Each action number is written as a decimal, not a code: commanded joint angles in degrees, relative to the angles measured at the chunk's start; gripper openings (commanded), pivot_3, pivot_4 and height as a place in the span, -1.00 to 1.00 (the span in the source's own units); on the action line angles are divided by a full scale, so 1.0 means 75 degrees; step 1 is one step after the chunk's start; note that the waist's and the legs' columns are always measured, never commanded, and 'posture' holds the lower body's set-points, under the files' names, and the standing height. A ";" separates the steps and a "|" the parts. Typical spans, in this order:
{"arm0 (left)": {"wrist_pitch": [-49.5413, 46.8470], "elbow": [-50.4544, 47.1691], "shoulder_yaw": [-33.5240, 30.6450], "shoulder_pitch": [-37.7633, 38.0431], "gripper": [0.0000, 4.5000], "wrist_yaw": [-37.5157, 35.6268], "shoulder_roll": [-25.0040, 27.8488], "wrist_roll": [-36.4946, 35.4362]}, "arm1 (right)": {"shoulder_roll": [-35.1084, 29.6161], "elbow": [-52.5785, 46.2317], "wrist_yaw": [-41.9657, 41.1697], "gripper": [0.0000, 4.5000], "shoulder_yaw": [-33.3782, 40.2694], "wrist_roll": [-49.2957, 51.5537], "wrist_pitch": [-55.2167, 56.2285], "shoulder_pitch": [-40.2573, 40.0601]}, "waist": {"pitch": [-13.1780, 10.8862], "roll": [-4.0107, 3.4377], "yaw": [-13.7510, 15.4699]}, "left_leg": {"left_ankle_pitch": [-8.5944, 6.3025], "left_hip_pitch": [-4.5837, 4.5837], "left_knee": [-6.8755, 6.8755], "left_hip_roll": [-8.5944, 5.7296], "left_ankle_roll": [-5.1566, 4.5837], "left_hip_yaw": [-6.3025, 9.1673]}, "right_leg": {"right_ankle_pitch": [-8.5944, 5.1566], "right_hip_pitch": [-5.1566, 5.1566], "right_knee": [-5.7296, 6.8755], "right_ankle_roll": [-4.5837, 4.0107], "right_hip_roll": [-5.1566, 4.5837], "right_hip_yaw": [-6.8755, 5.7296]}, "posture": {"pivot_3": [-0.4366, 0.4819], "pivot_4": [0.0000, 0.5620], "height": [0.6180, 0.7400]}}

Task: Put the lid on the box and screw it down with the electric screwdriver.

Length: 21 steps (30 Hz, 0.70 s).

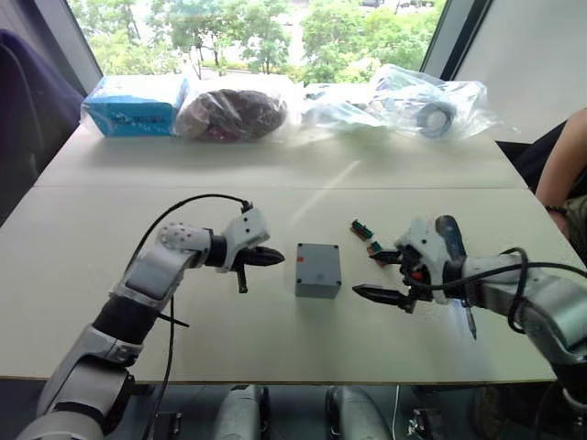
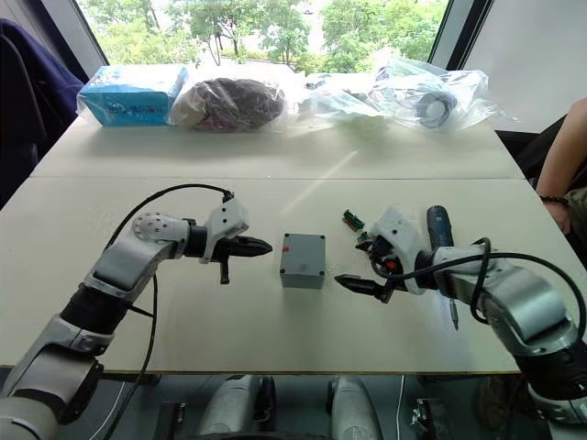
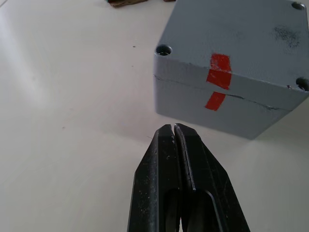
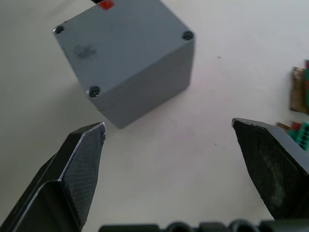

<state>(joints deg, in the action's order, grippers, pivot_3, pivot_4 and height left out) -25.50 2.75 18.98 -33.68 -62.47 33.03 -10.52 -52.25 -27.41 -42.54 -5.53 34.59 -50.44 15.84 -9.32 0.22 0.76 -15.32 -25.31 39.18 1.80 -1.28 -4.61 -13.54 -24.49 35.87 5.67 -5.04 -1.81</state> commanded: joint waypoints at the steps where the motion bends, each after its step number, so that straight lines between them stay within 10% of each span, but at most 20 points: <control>1: 0.0174 -0.0070 0.0179 -0.0235 -1.00 -0.0103 -0.0249 0.0117 | 0.0225 -0.0296 -0.0244 0.96 -0.0198 -0.0048 0.0199 0.0008 | 0.0000 0.0000 0.0002 | 0.0000 0.0000 0.0000 0.0001 0.0000 0.0001 | 0.0000 0.0000 0.0000 0.0000 0.0000 0.0000 | -0.05 -0.47 1.00; 21: 0.1006 0.1339 -0.0037 -0.1205 -1.00 -0.0572 -0.0860 0.0517 | 0.0515 -0.0907 -0.0433 0.96 0.0158 0.0713 -0.0855 -0.0186 | -0.0001 0.0003 -0.0010 | 0.0001 0.0001 0.0007 0.0000 0.0001 0.0005 | 0.0000 -0.0001 0.0016 0.0000 0.0001 -0.0001 | -0.05 -0.47 1.00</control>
<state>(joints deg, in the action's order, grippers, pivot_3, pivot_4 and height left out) -17.64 15.06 21.38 -42.80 -65.83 24.60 -5.75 -46.84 -32.59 -45.91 -7.76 40.20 -57.84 14.56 -9.33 0.24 0.68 -15.32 -25.30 39.23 1.80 -1.28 -4.58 -13.54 -24.52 36.00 5.67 -5.03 -1.82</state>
